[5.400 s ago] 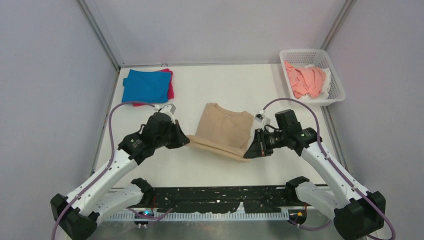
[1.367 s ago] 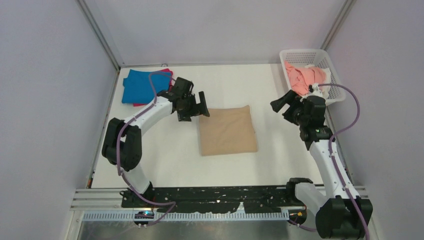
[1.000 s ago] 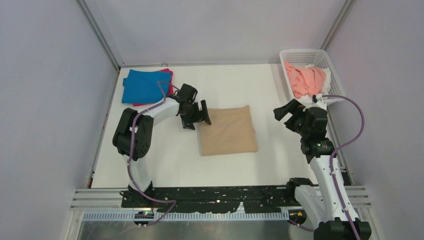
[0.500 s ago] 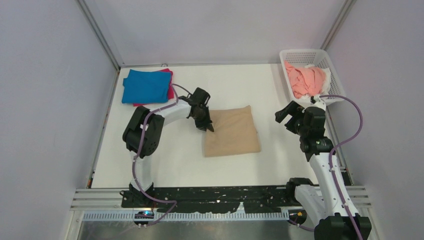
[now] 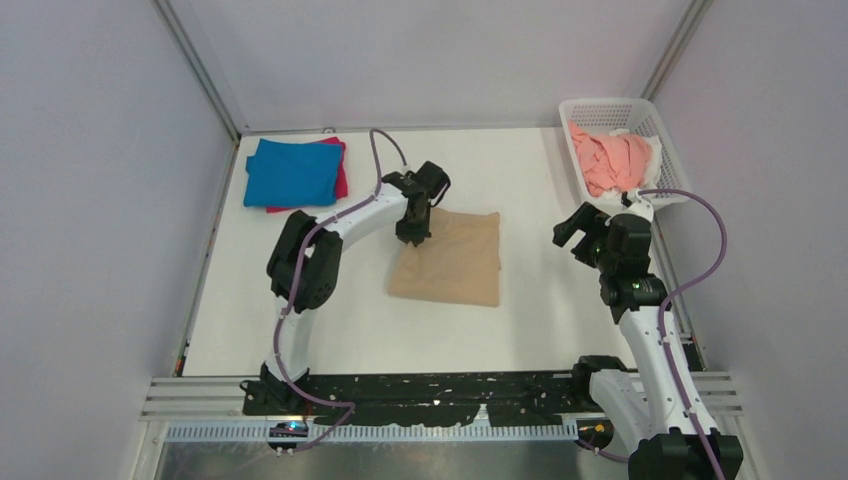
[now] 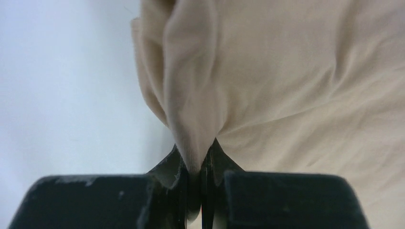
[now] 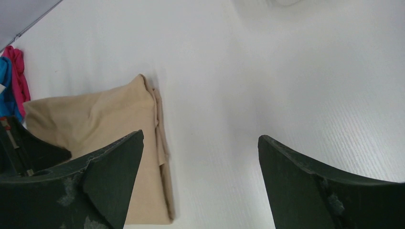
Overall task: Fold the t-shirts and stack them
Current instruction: Put the neatly folded tshirt into the corner of the board with the left arm
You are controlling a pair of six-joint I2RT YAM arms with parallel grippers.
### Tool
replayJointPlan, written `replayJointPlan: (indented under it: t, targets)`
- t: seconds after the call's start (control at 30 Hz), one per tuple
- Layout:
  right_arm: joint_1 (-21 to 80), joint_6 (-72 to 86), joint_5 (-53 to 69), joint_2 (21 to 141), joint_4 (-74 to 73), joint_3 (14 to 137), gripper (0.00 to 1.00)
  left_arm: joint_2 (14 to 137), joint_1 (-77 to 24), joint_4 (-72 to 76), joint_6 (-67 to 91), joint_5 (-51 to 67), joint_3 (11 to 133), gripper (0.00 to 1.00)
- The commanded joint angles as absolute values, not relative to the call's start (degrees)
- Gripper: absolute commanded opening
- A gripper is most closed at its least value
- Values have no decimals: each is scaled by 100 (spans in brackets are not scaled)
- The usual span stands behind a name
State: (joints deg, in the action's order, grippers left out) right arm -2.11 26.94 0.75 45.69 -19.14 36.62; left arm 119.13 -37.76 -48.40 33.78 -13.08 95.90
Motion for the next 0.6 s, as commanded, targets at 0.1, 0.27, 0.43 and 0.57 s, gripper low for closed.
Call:
replayJointPlan:
  t: [0.1,0.27,0.43,0.57]
  targets:
    - [-245,2449,-656,4387,-1774,3552,95,11562,-3406,-4244,343,-4416,10334,0]
    - [-245,2481,-483,4495,-1539,3466,95,11422,-2837,-3622,-641,-4449,10717,0]
    - [-246,2423,-422,4543,-1541,3481,95,11399,-2219,-3155,-986,-4063,10975,0]
    - [-245,2389,-532,4497,-1542,3480,95,11588,-1979,-2955,-1292,-4009,11421,0]
